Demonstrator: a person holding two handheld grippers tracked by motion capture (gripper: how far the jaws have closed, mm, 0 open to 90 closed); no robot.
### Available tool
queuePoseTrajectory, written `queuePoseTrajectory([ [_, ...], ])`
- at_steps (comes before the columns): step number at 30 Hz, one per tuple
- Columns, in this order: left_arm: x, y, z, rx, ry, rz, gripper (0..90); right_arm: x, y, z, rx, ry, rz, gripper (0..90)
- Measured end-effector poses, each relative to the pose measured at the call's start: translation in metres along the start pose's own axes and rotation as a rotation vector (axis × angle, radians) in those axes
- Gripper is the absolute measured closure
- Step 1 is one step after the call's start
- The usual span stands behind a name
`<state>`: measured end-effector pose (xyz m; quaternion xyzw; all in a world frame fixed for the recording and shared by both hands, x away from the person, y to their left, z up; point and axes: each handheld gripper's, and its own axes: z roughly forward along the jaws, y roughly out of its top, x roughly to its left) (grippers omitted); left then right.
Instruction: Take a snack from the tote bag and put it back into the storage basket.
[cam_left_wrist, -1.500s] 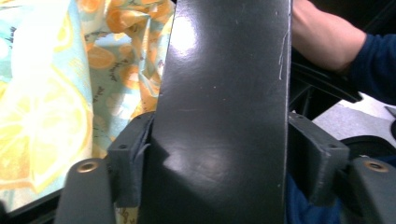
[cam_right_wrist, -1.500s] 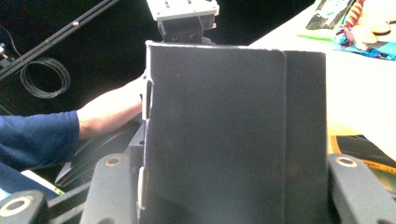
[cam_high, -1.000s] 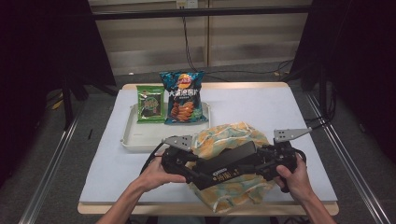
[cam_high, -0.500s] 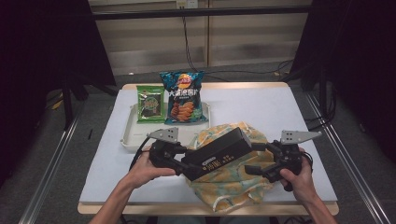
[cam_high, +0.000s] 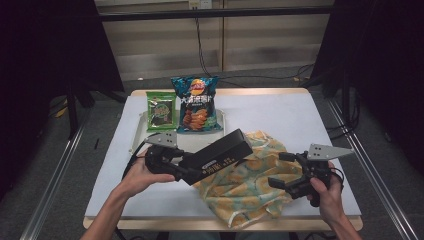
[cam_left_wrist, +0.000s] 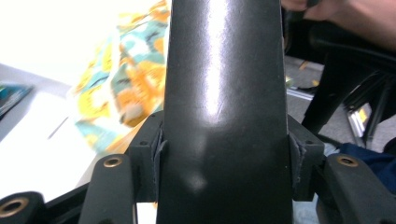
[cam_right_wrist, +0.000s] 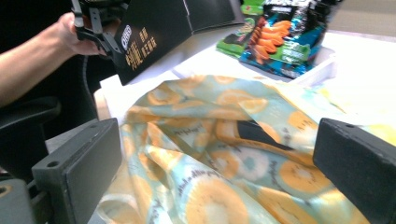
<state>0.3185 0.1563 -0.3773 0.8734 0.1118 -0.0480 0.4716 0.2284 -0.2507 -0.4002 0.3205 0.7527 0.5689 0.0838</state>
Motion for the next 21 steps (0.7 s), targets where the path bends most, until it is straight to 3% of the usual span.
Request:
queuePoseTrajectory([
  [4,0.006,-0.003,-0.008,0.039,0.042,0.010,43.2,0.001,-0.006,-0.005,0.007,-0.049,-0.022,0.9],
  [6,0.008,-0.004,-0.011,0.047,0.056,0.014,43.3,0.002,-0.010,-0.007,-0.001,-0.072,-0.053,1.0],
  [11,0.017,-0.004,-0.021,0.046,0.089,0.020,43.2,0.001,-0.016,-0.008,-0.018,-0.105,-0.078,1.0],
  [21,0.036,-0.003,-0.041,0.118,0.157,0.059,43.2,0.003,-0.017,-0.004,-0.026,-0.096,-0.075,0.9],
])
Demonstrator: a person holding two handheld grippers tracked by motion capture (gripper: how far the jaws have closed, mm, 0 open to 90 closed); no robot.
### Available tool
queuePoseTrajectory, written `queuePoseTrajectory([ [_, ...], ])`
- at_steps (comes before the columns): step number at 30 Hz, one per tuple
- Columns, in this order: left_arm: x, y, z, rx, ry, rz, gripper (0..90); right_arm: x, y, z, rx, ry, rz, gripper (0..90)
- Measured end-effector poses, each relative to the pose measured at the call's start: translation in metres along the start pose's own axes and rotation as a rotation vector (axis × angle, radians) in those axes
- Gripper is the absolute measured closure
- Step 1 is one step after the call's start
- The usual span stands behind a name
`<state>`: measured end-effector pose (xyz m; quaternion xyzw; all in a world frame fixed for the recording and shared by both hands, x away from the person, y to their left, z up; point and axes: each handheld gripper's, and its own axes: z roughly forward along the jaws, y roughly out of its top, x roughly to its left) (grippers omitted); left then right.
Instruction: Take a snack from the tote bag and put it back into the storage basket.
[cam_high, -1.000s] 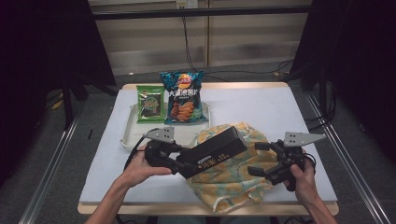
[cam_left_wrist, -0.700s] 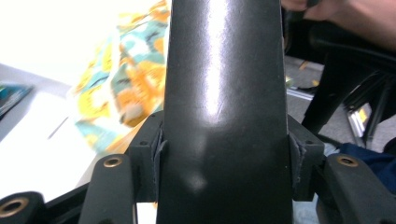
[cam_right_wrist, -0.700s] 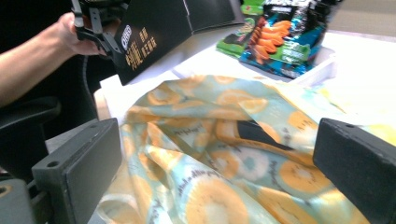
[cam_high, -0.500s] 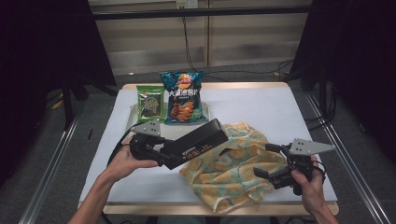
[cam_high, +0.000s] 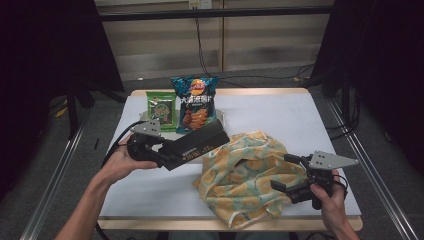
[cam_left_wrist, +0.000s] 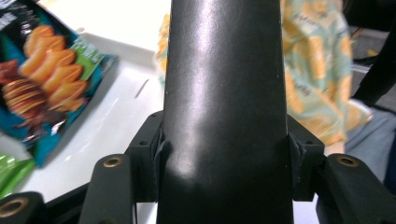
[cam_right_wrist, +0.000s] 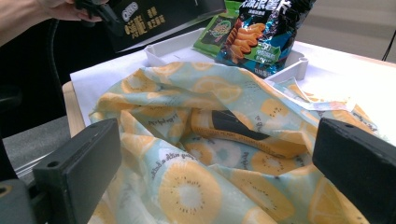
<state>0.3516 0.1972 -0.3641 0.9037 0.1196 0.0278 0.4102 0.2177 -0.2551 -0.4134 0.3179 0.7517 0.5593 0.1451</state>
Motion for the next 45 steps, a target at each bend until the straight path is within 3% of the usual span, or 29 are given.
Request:
queuePoseTrajectory([
  [3,0.008,-0.002,-0.003,0.015,0.018,-0.002,43.2,0.000,-0.001,0.000,0.006,0.003,0.000,0.9],
  [11,0.032,-0.011,0.000,0.137,0.068,0.005,43.3,0.000,-0.004,-0.005,0.010,0.002,-0.007,1.0],
  [17,0.049,-0.014,0.004,0.160,0.081,-0.008,43.2,-0.002,-0.004,-0.004,0.014,0.003,-0.002,1.0],
  [19,0.055,-0.016,0.005,0.187,0.093,-0.015,43.2,-0.002,-0.004,-0.003,0.014,0.005,-0.004,1.0],
  [24,0.066,-0.020,0.013,0.242,0.091,-0.003,43.2,-0.003,-0.004,-0.002,0.018,0.006,-0.001,1.1],
  [26,0.069,-0.018,0.019,0.270,0.083,0.021,43.2,-0.003,-0.004,-0.003,0.016,0.004,0.001,1.0],
  [29,0.074,-0.017,0.026,0.252,0.077,0.029,43.2,-0.003,-0.004,-0.003,0.019,0.004,0.004,1.0],
  [34,0.084,-0.023,0.036,0.244,0.061,-0.010,43.1,-0.004,-0.005,-0.004,0.020,0.007,0.003,1.1],
  [35,0.085,-0.025,0.036,0.229,0.076,-0.014,43.1,-0.004,-0.005,-0.005,0.019,0.007,0.006,1.0],
  [45,0.093,-0.025,0.042,0.273,0.070,-0.012,43.0,-0.003,-0.006,-0.004,0.020,0.011,0.007,1.1],
])
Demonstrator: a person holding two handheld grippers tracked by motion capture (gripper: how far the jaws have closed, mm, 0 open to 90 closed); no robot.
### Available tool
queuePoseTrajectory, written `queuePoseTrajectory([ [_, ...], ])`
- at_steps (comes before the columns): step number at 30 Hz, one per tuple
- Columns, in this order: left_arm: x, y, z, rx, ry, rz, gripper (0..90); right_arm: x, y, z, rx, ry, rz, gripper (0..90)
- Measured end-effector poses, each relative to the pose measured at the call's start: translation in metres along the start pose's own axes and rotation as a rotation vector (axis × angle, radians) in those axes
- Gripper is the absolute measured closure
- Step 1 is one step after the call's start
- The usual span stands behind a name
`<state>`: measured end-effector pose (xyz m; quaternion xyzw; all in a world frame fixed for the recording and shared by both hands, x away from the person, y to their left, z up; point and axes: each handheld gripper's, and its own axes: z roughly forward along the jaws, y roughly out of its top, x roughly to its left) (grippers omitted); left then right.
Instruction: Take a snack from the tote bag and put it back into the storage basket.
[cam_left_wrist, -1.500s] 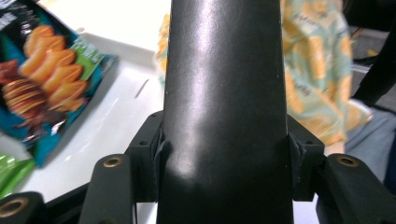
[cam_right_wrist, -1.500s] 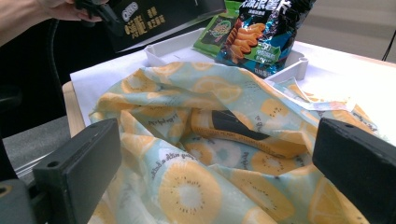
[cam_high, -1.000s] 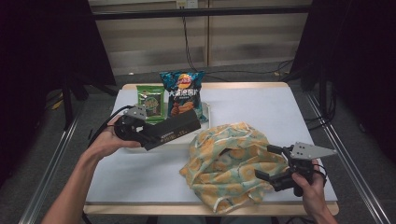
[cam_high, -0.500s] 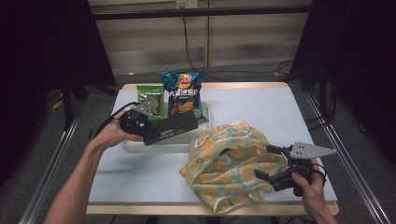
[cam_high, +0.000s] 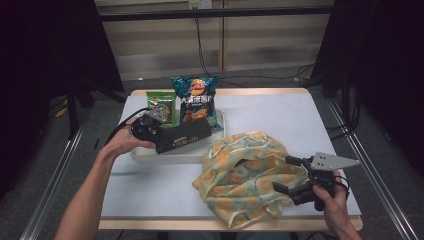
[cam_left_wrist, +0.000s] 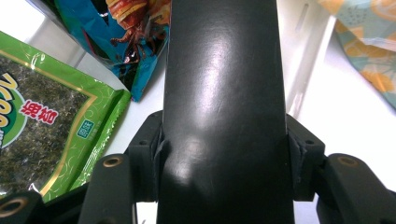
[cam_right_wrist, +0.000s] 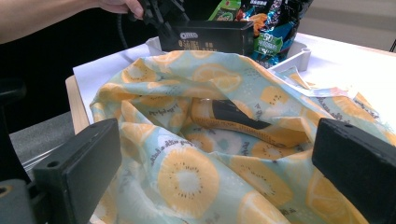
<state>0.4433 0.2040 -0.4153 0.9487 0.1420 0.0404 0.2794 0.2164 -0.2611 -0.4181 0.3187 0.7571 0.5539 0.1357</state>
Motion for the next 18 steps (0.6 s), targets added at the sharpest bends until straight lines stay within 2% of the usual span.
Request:
queuePoseTrajectory([
  [5,0.002,-0.004,0.009,0.017,-0.009,0.000,42.8,-0.002,-0.001,-0.001,0.000,-0.003,0.009,1.1],
  [10,0.004,-0.012,0.020,0.062,-0.026,-0.004,42.5,-0.002,-0.001,-0.002,-0.002,-0.005,0.009,1.1],
  [12,0.003,-0.014,0.021,0.033,-0.017,-0.016,42.0,-0.002,-0.001,-0.002,-0.004,-0.001,0.007,1.1],
  [16,0.003,-0.016,0.022,0.024,-0.010,-0.022,38.9,-0.002,-0.001,-0.001,-0.002,-0.006,0.011,1.1],
  [18,0.003,-0.017,0.022,0.014,-0.010,-0.051,30.0,-0.002,-0.001,-0.001,0.001,-0.002,0.011,1.1],
])
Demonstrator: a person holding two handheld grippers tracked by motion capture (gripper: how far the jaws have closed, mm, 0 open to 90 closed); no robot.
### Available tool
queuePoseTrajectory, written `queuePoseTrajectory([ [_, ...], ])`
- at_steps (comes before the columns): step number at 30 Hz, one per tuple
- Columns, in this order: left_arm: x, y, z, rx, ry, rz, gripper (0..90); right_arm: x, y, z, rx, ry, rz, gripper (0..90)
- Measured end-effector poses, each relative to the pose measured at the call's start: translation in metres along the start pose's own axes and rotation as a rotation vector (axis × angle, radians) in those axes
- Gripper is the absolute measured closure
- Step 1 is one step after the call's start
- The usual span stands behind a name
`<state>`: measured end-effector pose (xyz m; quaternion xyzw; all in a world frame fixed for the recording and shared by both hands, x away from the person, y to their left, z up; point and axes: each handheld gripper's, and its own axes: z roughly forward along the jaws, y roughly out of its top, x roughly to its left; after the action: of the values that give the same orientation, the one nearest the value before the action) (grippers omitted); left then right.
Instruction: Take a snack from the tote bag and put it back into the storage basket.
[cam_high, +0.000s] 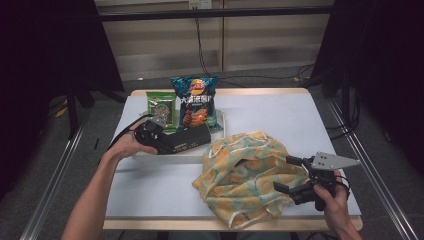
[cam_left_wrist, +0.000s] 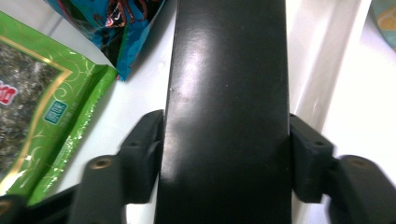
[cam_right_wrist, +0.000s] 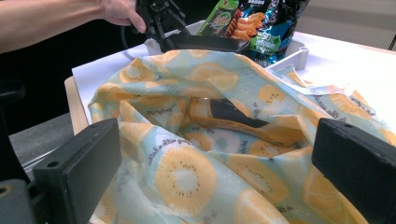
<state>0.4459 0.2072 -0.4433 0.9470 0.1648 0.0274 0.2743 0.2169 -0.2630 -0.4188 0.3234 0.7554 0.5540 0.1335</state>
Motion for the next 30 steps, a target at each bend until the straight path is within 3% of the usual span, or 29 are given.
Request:
queuePoseTrajectory([
  [5,0.000,0.000,-0.008,-0.082,0.004,-0.048,18.9,-0.001,0.000,0.000,0.000,-0.002,0.001,1.1],
  [8,0.001,0.002,-0.012,-0.135,0.002,-0.067,16.7,-0.001,-0.001,0.000,0.004,-0.001,0.001,1.1],
  [10,0.002,0.002,-0.015,-0.178,-0.003,-0.125,15.8,0.000,-0.001,0.001,0.007,-0.002,0.000,1.2],
  [12,0.005,0.002,-0.020,-0.209,0.019,-0.176,16.6,0.000,-0.001,0.002,0.008,0.003,-0.001,1.2],
  [14,0.007,0.002,-0.026,-0.273,0.022,-0.231,21.7,0.001,-0.001,0.002,0.008,0.004,-0.002,1.2],
  [16,0.009,0.002,-0.031,-0.338,0.042,-0.283,38.1,0.000,-0.001,0.002,0.007,0.006,-0.005,1.2],
  [17,0.009,0.003,-0.032,-0.349,0.055,-0.299,48.1,0.000,-0.001,0.002,0.007,0.006,-0.004,1.2],
  [18,0.010,0.004,-0.032,-0.349,0.088,-0.311,64.0,0.000,-0.001,0.002,0.008,0.007,-0.002,1.2],
  [19,0.011,0.005,-0.030,-0.352,0.060,-0.314,72.7,0.000,-0.001,0.002,0.009,0.008,-0.001,1.2],
  [21,0.013,0.007,-0.024,-0.334,0.083,-0.336,89.9,0.001,-0.001,0.003,0.008,0.011,-0.006,1.2],
  [27,0.016,0.010,-0.009,-0.310,0.111,-0.387,90.0,0.000,-0.001,0.002,0.005,0.021,0.003,1.0],
  [30,0.015,0.013,-0.003,-0.274,0.100,-0.372,90.0,0.000,-0.001,0.002,0.009,0.022,0.007,1.1],
])
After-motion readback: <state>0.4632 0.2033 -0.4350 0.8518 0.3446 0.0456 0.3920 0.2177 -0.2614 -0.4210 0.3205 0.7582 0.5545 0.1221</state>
